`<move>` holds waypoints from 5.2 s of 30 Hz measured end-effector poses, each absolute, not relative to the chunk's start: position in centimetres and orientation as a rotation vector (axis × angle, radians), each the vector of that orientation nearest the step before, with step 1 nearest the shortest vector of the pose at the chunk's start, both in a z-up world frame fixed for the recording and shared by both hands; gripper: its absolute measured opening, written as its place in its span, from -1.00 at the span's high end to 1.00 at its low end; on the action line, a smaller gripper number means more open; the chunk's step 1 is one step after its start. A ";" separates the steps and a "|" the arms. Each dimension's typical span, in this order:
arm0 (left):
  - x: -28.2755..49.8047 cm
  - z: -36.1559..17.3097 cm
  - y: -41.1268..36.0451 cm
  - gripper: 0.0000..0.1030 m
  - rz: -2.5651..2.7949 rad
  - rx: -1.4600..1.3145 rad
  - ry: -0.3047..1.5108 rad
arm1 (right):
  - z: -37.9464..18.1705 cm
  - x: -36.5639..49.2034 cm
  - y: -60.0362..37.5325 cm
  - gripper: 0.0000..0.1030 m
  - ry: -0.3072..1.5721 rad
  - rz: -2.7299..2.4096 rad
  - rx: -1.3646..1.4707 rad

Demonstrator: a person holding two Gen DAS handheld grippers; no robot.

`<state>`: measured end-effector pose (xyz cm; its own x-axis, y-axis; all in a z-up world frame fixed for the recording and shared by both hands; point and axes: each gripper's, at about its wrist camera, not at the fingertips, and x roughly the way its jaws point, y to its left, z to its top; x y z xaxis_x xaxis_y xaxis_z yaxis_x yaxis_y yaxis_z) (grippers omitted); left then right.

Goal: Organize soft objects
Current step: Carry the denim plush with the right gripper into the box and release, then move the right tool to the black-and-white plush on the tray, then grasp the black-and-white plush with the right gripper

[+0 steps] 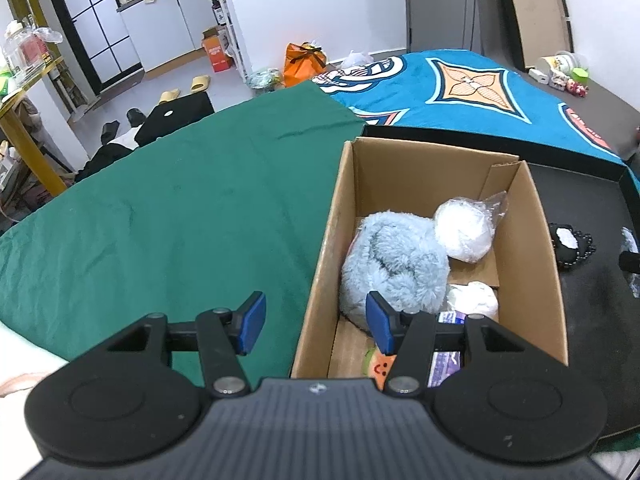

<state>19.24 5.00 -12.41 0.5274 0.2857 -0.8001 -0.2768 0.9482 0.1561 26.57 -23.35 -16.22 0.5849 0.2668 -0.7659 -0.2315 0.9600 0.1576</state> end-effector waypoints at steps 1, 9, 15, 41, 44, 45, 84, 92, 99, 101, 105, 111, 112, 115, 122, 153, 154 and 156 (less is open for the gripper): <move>19.1 -12.3 5.0 -0.04 0.331 0.012 0.956 | -15.8 26.3 -23.0 0.48 0.893 0.304 0.032; 18.2 -11.6 5.2 -0.04 0.287 0.009 0.949 | -13.0 24.9 -21.5 0.48 0.847 0.337 0.032; 17.7 -11.4 6.0 -0.04 0.248 -0.001 0.959 | -10.8 23.8 -21.3 0.48 0.823 0.337 0.073; 16.7 -14.0 8.8 0.76 0.169 -0.158 0.979 | -7.5 20.1 -12.7 0.47 0.797 0.454 0.003; 16.6 -14.1 9.2 0.83 0.172 -0.173 0.970 | -7.7 19.8 -11.8 0.47 0.810 0.469 0.000; 16.5 -14.1 9.3 0.83 0.169 -0.178 0.966 | -7.7 19.6 -11.5 0.47 0.810 0.472 -0.005; 17.7 -12.4 7.9 0.71 0.211 -0.132 0.964 | -10.6 23.1 -16.6 -0.42 0.883 0.413 -0.020; 18.6 -12.5 7.0 0.29 0.267 -0.093 0.979 | -11.7 25.3 -17.8 -0.34 0.879 0.437 0.031; 19.5 -12.7 6.1 0.12 0.314 -0.008 1.006 | -14.4 26.9 -19.8 -0.27 0.884 0.417 0.147; 20.0 -12.8 5.8 0.10 0.323 0.010 1.012 | -15.2 27.2 -20.3 -0.23 0.894 0.406 0.166; 20.7 -13.2 5.2 0.07 0.345 0.026 1.026 | -16.1 28.1 -21.1 -0.09 0.898 0.388 0.222; 21.8 -13.7 4.4 0.06 0.381 0.059 1.049 | -17.8 29.8 -23.4 0.07 0.934 0.350 0.338; 22.0 -13.8 4.3 0.05 0.386 0.061 1.054 | -18.1 30.0 -23.8 0.08 0.944 0.344 0.360; 22.5 -14.1 3.9 0.05 0.394 0.081 1.062 | -19.1 30.6 -24.9 0.09 0.975 0.330 0.433; 23.1 -14.6 3.6 0.05 0.418 0.106 1.083 | -20.4 31.2 -25.4 0.14 1.006 0.307 0.474; 19.8 -13.6 4.9 0.04 0.382 0.050 1.058 | -16.1 27.7 -24.4 0.96 0.927 0.349 0.397; 19.7 -13.6 5.0 0.04 0.379 0.049 1.057 | -15.7 27.5 -24.2 0.96 0.922 0.354 0.387; 19.4 -13.5 5.1 0.04 0.376 0.045 1.052 | -15.0 27.1 -24.0 0.96 0.910 0.369 0.375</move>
